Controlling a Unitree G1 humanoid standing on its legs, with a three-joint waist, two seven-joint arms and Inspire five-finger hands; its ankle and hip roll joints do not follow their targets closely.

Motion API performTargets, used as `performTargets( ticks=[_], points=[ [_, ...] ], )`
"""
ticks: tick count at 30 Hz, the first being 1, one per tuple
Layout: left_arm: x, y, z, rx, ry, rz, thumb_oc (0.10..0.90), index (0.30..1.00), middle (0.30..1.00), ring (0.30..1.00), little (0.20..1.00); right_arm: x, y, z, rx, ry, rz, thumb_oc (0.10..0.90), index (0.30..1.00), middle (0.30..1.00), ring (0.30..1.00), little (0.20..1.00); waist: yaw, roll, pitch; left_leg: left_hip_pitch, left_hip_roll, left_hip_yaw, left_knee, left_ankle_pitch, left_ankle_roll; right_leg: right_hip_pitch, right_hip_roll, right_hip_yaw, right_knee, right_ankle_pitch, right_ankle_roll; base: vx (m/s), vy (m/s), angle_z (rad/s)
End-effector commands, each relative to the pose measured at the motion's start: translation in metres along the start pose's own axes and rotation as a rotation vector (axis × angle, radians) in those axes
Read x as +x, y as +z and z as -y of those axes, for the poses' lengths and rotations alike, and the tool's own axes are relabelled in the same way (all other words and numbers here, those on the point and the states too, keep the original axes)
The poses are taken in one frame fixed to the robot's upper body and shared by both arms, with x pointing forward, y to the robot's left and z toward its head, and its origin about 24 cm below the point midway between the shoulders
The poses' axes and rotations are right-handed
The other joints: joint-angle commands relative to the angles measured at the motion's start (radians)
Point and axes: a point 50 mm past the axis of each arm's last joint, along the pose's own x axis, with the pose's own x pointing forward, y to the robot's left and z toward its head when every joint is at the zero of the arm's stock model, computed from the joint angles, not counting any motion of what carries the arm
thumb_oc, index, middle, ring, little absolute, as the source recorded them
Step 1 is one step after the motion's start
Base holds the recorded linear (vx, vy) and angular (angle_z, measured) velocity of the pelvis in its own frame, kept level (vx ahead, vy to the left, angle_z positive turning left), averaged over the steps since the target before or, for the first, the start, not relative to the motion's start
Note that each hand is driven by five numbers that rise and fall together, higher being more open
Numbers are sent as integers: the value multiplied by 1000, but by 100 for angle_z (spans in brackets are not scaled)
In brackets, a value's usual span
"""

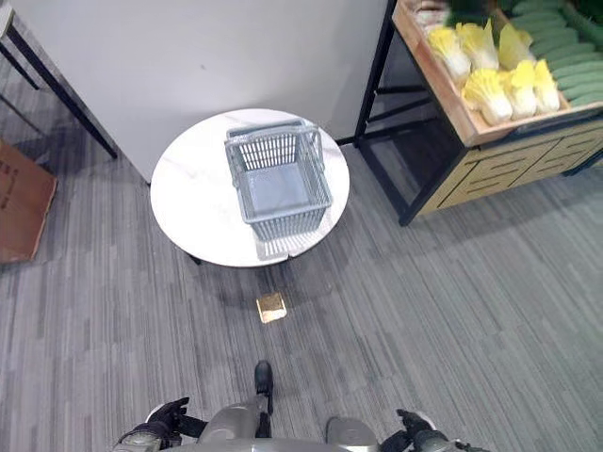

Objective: Get the vegetables into the basket

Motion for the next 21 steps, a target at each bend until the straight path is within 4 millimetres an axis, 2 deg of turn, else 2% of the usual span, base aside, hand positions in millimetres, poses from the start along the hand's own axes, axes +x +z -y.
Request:
performTargets(
  ticks=[1,3,5,7,9,11,15,18,19,21],
  points=[
    [0,0,-5,-4,3,12,900,1000,1000,1000,1000,0,19,19,-9,-41,56,900,1000,1000,1000,1000,28,-2,43,-87,48,-4,110,-46,-40,5,-51,22,-138,337,65,81,190,-7],
    [0,0,-8,-6,10,10,900,1000,1000,1000,1000,1,26,18,-7,-39,80,900,1000,1000,1000,1000,28,4,52,-59,46,0,94,-58,-31,-32,-51,-6,-76,356,67,78,151,-3],
    [-1,-1,-11,-8,19,5,900,1000,1000,1000,1000,1,29,18,-2,-40,95,900,1000,1000,1000,1000,25,4,55,-26,41,7,76,-66,-27,-53,-66,-46,-77,370,63,140,122,-1],
    [-1,-2,-13,-14,24,-1,900,1000,1000,1000,1000,1,31,18,4,-40,99,900,1000,1000,1000,1000,20,8,59,3,44,10,71,-85,-31,-83,-72,-87,-134,342,57,168,52,-7],
    [-1,-2,-13,-19,23,-3,900,1000,1000,1000,1000,1,31,18,6,-40,102,900,1000,1000,1000,1000,16,11,62,13,48,9,72,-94,-33,-95,-73,-96,-156,328,57,102,-9,-8],
    [-1,-1,-13,-17,22,-2,900,1000,1000,1000,1000,1,35,18,8,-40,109,900,1000,1000,1000,1000,7,8,70,38,55,2,86,-125,-46,-137,-93,-131,-271,317,64,212,-76,-1],
    [-1,-5,-11,-21,20,-11,900,1000,1000,1000,1000,1,35,16,2,-33,110,900,1000,1000,1000,1000,-11,-3,79,94,57,-18,109,-168,-65,-173,-125,-145,-364,379,86,196,-108,14],
    [-1,-6,-11,-30,21,-15,900,1000,1000,1000,1000,1,35,17,-3,-33,111,900,1000,1000,1000,1000,-17,-2,79,120,60,-32,108,-179,-73,-185,-127,-136,-369,400,93,171,-136,23],
    [-2,-9,-12,-43,22,-24,900,1000,1000,1000,1000,1,34,16,-7,-29,112,900,1000,1000,1000,1000,-19,-1,73,143,66,-50,106,-190,-81,-178,-106,-109,-362,382,86,244,-243,43],
    [-2,-13,-9,-47,17,-37,900,1000,1000,1000,1000,1,33,17,-17,-26,110,900,1000,1000,1000,1000,-11,2,59,159,84,-55,105,-194,-96,-162,-93,-126,-366,365,77,209,-256,31]
  ],
)
